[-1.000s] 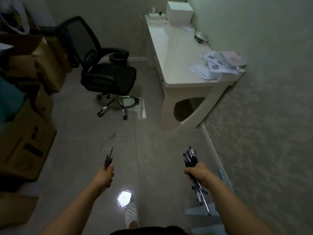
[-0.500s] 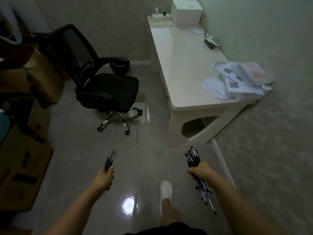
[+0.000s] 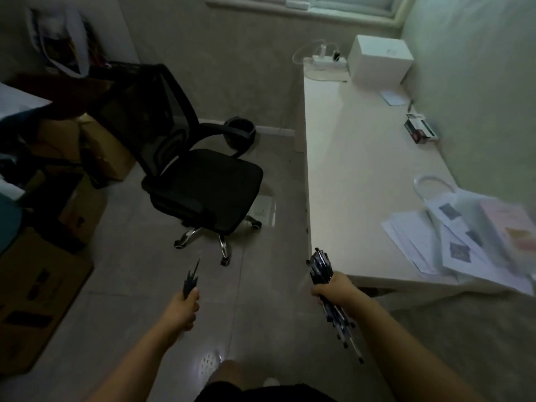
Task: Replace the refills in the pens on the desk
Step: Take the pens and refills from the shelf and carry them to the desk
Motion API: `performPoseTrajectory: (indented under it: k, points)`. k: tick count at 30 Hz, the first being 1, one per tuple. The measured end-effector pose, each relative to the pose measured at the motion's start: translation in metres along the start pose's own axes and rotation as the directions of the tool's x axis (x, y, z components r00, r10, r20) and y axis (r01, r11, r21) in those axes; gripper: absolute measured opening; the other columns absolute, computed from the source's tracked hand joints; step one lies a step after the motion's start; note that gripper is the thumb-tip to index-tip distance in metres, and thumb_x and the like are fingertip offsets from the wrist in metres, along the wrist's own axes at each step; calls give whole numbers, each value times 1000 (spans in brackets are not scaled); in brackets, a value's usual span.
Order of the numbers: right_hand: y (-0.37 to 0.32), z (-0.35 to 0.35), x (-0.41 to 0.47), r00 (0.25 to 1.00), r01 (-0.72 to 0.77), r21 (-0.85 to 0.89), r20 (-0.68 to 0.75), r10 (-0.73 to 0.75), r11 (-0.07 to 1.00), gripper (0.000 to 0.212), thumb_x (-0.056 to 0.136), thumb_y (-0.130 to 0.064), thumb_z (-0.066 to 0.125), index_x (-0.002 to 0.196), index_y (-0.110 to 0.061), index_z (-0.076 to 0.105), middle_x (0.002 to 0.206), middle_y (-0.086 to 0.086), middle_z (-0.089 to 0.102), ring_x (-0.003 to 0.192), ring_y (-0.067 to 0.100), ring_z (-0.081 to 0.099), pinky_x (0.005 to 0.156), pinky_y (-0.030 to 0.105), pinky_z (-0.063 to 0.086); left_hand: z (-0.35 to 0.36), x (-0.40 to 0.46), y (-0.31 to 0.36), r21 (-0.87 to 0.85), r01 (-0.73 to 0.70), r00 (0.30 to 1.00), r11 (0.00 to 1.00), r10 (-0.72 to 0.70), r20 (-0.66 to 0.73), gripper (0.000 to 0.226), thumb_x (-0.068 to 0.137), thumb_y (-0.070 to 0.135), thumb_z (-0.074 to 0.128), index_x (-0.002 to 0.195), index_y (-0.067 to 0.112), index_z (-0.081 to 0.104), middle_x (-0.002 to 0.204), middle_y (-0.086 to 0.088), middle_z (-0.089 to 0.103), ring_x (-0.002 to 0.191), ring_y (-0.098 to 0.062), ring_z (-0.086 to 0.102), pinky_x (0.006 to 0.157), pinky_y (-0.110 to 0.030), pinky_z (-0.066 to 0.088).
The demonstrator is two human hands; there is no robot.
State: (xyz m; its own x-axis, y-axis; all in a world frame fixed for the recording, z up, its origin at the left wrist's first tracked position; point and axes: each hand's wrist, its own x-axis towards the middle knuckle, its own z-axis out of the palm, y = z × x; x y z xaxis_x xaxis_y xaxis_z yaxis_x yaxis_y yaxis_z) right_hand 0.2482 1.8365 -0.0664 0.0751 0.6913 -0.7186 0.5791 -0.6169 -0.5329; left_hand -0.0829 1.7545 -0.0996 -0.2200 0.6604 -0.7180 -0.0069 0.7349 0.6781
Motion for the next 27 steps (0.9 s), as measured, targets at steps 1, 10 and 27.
performPoseTrajectory:
  k: [1, 10, 27]
  points:
    - [-12, -3, 11, 1000, 5, -10, 2, -5, 1000, 7, 82, -3, 68, 84, -3, 62, 66, 10, 66, 50, 15, 63, 46, 22, 50, -1, 10, 11, 7, 2, 1000, 1000, -2, -11, 25, 104, 26, 37, 86, 10, 45, 61, -2, 35, 47, -11, 27, 42, -22, 24]
    - [-102, -16, 106, 997, -12, 113, -75, 21, 993, 10, 81, -2, 69, 89, -2, 63, 71, 10, 63, 52, 14, 62, 41, 21, 50, -12, 128, 135, 139, -53, 998, 989, 48, 39, 23, 105, 23, 35, 89, 8, 42, 63, -4, 32, 50, -13, 25, 47, -26, 23]
    - [-186, -94, 221, 947, -103, 442, -230, 224, 891, 15, 80, 0, 69, 79, -9, 57, 73, 11, 61, 59, 17, 63, 40, 19, 46, 79, 309, 362, 358, -170, 961, 918, 73, 268, 18, 103, 27, 40, 105, 13, 50, 69, -5, 45, 50, -14, 38, 43, -24, 30]
